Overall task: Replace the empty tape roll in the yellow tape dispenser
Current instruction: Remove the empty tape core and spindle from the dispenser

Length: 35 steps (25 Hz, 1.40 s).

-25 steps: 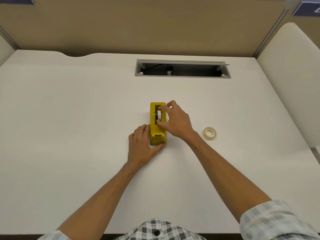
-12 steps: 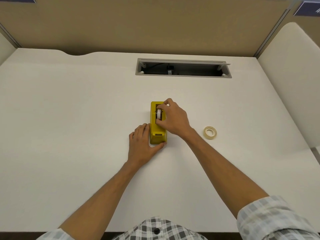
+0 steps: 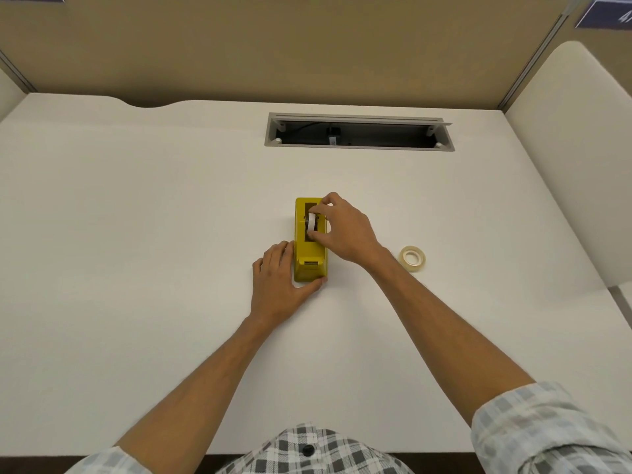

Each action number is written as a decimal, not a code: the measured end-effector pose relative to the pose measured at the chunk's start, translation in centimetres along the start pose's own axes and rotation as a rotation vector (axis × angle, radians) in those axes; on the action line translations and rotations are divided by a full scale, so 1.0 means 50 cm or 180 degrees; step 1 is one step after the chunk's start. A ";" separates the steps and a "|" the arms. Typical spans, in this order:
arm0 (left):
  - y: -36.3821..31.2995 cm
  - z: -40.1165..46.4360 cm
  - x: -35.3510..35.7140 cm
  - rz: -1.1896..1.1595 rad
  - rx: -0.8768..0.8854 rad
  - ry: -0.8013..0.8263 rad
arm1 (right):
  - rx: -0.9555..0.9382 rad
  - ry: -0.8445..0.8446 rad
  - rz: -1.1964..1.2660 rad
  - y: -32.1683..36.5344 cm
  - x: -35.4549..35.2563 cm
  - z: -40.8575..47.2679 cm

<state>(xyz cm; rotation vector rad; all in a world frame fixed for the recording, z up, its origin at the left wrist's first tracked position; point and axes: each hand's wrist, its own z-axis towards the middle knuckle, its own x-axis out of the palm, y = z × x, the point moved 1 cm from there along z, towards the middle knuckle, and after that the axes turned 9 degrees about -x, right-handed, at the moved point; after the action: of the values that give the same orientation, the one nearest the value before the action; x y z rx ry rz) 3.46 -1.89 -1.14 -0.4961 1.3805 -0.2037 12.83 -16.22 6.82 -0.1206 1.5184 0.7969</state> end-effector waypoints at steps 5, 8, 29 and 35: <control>0.003 0.001 0.002 -0.0018 -0.0015 0.0028 | 0.0023 0.0000 -0.0009 0.002 -0.001 0.001; 0.003 0.000 0.002 -0.0017 -0.0006 0.0014 | 0.0054 -0.0032 -0.0029 0.005 -0.003 0.005; 0.002 0.002 0.001 -0.0017 -0.0014 0.0039 | -0.0002 -0.0054 -0.0149 0.012 -0.005 0.009; 0.003 0.000 0.001 -0.0036 -0.0028 0.0060 | -0.0028 -0.0074 -0.0190 0.013 -0.007 0.006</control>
<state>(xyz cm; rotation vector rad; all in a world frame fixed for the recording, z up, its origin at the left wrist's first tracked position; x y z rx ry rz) 3.44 -1.77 -1.25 -0.5107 1.3978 -0.2120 12.79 -15.74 7.43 -0.1620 1.4830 0.7550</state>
